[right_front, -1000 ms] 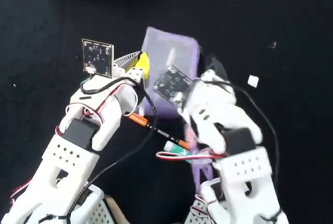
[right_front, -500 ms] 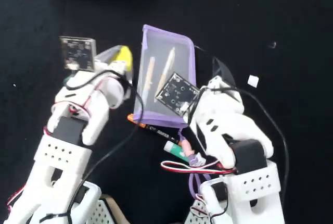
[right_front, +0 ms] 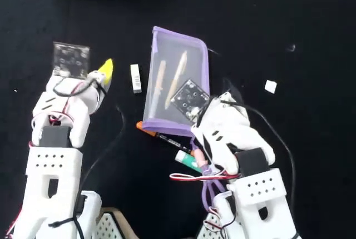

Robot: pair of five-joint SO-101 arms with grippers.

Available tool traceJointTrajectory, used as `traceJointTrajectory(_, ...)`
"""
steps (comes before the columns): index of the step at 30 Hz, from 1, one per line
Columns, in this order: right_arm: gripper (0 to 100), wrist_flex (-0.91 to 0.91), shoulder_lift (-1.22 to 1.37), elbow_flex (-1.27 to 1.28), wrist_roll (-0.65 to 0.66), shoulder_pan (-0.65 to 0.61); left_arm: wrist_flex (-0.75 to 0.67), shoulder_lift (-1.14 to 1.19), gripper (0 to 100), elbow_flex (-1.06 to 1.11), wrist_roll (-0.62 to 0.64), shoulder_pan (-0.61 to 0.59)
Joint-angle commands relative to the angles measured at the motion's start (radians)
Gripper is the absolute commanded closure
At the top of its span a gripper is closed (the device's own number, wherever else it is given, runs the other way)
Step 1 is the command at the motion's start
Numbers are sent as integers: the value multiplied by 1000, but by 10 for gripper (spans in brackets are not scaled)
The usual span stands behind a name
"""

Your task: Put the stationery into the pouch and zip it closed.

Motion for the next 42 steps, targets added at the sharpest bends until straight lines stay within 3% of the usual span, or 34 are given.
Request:
traceJointTrajectory(1, 659, -55, -10, 25, -55, -3, -235, -21, 784, 145, -255, -2)
traceJointTrajectory(6, 659, -94, -8, 105, -44, -25, -643, -21, 827, 467, -529, 18)
traceJointTrajectory(10, 659, -91, -7, 163, 54, -101, -790, -21, 830, 633, -535, 15)
traceJointTrajectory(18, 659, -192, -4, 219, 38, -158, -789, -21, 830, 664, -109, -93)
traceJointTrajectory(23, 660, -256, 122, 220, 51, -238, -767, -15, 830, 691, 52, -148)
traceJointTrajectory(33, 660, -390, 553, 44, 57, -252, -735, -21, 830, 690, 83, -171)
traceJointTrajectory(42, 660, -402, 549, 36, 58, -253, -735, -21, 830, 690, 83, -171)
